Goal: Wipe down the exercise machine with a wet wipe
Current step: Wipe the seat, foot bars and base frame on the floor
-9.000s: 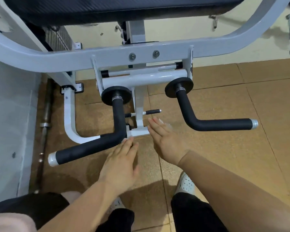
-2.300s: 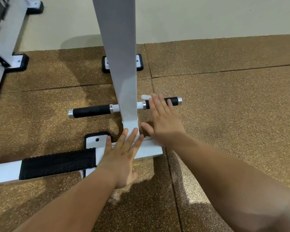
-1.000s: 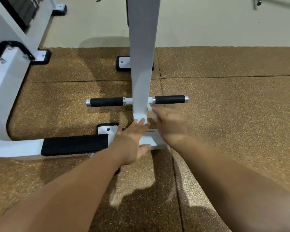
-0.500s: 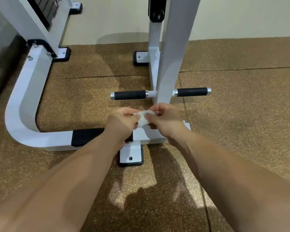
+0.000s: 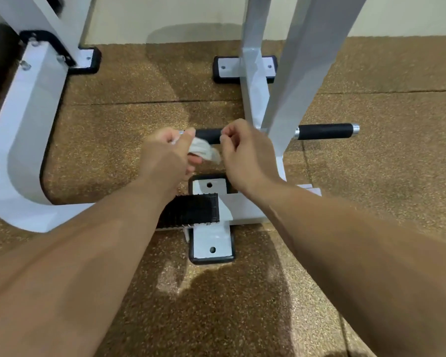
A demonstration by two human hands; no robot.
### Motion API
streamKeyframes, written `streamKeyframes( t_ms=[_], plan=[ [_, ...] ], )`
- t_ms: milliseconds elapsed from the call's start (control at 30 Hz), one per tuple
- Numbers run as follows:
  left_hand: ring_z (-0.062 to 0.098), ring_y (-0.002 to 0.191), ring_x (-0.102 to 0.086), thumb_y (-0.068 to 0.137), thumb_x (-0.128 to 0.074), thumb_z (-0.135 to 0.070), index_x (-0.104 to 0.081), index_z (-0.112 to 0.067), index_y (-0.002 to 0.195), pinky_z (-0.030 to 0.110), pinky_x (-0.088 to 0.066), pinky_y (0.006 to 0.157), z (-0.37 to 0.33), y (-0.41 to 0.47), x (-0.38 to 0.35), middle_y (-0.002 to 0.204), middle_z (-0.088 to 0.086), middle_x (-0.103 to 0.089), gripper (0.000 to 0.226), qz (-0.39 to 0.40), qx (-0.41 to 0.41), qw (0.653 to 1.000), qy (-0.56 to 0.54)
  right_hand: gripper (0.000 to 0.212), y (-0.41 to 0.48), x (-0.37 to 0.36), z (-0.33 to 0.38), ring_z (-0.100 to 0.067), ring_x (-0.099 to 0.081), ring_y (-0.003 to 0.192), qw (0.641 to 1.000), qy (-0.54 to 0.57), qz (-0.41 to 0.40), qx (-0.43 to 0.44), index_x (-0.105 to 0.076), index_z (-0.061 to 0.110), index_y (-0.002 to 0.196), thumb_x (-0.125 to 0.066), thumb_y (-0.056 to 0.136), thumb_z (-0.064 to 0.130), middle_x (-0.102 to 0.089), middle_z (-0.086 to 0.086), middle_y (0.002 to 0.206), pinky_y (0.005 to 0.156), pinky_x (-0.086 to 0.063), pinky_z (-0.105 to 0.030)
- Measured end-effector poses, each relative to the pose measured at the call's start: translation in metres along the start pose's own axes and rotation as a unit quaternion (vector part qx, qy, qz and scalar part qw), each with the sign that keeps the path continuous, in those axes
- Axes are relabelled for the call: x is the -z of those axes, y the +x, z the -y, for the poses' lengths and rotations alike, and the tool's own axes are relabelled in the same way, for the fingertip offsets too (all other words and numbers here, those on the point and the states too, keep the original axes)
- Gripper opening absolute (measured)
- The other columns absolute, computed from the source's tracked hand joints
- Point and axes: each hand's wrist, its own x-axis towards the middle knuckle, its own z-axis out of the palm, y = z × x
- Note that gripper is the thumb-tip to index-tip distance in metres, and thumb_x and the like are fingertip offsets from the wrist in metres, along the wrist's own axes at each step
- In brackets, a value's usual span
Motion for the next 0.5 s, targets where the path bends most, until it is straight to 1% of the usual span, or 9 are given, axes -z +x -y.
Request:
streamKeyframes(
  t_ms=[67, 100, 167, 200, 267, 300, 333, 400, 500],
  plan=[
    [0.034, 0.075, -0.075, 0.097, -0.067, -0.035, -0.054, 0.0, 0.084, 0.055, -0.061, 0.077, -0.004, 0.008, -0.003, 0.087, 0.022, -0.073, 0.04, 0.028, 0.0, 0.999, -0.028, 0.014, -0.005, -0.006, -0.002, -0.014, -0.058, 0.088, 0.999, -0.009, -0.001, 0.033, -0.062, 0.019, 0.115, -0.056, 0.103, 0.022, -0.064, 0.001, 0.104, 0.073, -0.044, -0.03],
    [0.035, 0.082, -0.076, 0.097, -0.068, -0.033, -0.053, -0.001, 0.082, 0.056, -0.061, 0.081, -0.005, 0.01, -0.004, 0.096, 0.026, -0.072, 0.039, 0.047, 0.0, 0.998, -0.046, 0.021, -0.007, -0.009, -0.004, -0.013, -0.059, 0.093, 0.999, -0.006, 0.001, 0.037, -0.061, 0.019, 0.122, -0.058, 0.102, 0.024, -0.063, 0.001, 0.111, 0.078, -0.048, -0.03],
    [0.036, 0.094, -0.074, 0.096, -0.07, -0.027, -0.049, -0.01, 0.075, 0.048, -0.063, 0.08, -0.004, 0.01, -0.006, 0.106, 0.029, -0.069, 0.034, 0.076, 0.002, 0.993, -0.094, 0.035, -0.006, -0.011, -0.008, -0.011, -0.061, 0.098, 1.0, 0.016, -0.004, 0.024, -0.059, 0.02, 0.132, -0.064, 0.099, 0.029, -0.063, 0.003, 0.116, 0.085, -0.05, -0.027],
    [0.036, 0.096, -0.074, 0.094, -0.072, -0.023, -0.048, -0.013, 0.074, 0.045, -0.063, 0.08, -0.001, 0.011, -0.007, 0.105, 0.027, -0.069, 0.034, 0.081, 0.008, 0.99, -0.115, 0.037, -0.004, -0.011, -0.008, -0.01, -0.061, 0.097, 1.0, 0.023, -0.004, 0.012, -0.06, 0.022, 0.133, -0.066, 0.098, 0.031, -0.065, 0.004, 0.113, 0.086, -0.049, -0.025],
    [0.035, 0.097, -0.074, 0.092, -0.074, -0.015, -0.046, -0.015, 0.073, 0.04, -0.062, 0.079, 0.003, 0.01, -0.006, 0.101, 0.023, -0.067, 0.035, 0.083, 0.022, 0.985, -0.148, 0.024, 0.001, -0.012, -0.008, -0.009, -0.063, 0.088, 1.0, 0.006, -0.001, 0.0, -0.07, 0.023, 0.12, -0.066, 0.097, 0.031, -0.068, 0.008, 0.098, 0.081, -0.05, -0.026],
    [0.035, 0.097, -0.074, 0.091, -0.075, -0.011, -0.046, -0.015, 0.074, 0.038, -0.061, 0.079, 0.005, 0.01, -0.006, 0.1, 0.022, -0.067, 0.034, 0.081, 0.026, 0.985, -0.153, 0.014, 0.004, -0.013, -0.008, -0.01, -0.062, 0.083, 1.0, -0.005, -0.002, 0.001, -0.073, 0.023, 0.106, -0.065, 0.097, 0.029, -0.069, 0.01, 0.09, 0.078, -0.051, -0.029],
    [0.035, 0.097, -0.074, 0.09, -0.075, -0.007, -0.048, -0.014, 0.076, 0.037, -0.061, 0.078, 0.008, 0.011, -0.005, 0.101, 0.02, -0.067, 0.031, 0.079, 0.031, 0.984, -0.155, 0.012, 0.006, -0.015, -0.008, -0.011, -0.062, 0.078, 1.0, -0.007, -0.005, 0.0, -0.074, 0.022, 0.094, -0.064, 0.097, 0.027, -0.069, 0.01, 0.084, 0.075, -0.052, -0.032],
    [0.034, 0.098, -0.074, 0.088, -0.074, 0.001, -0.056, -0.01, 0.089, 0.036, -0.062, 0.08, 0.007, 0.01, 0.0, 0.107, 0.018, -0.069, 0.022, 0.084, 0.047, 0.981, -0.167, 0.018, 0.01, -0.019, -0.005, -0.015, -0.063, 0.074, 0.999, 0.027, -0.002, -0.026, -0.069, 0.019, 0.083, -0.06, 0.097, 0.025, -0.068, 0.006, 0.076, 0.069, -0.053, -0.035],
    [0.03, 0.098, -0.075, 0.085, -0.073, 0.008, -0.066, -0.014, 0.108, 0.036, -0.06, 0.085, 0.008, 0.008, 0.01, 0.109, 0.014, -0.074, 0.032, 0.088, 0.071, 0.978, -0.176, 0.024, 0.017, -0.023, 0.002, -0.021, -0.065, 0.072, 0.987, 0.116, -0.008, -0.114, -0.061, 0.015, 0.08, -0.054, 0.099, 0.028, -0.069, -0.004, 0.078, 0.066, -0.053, -0.036]
  ],
)
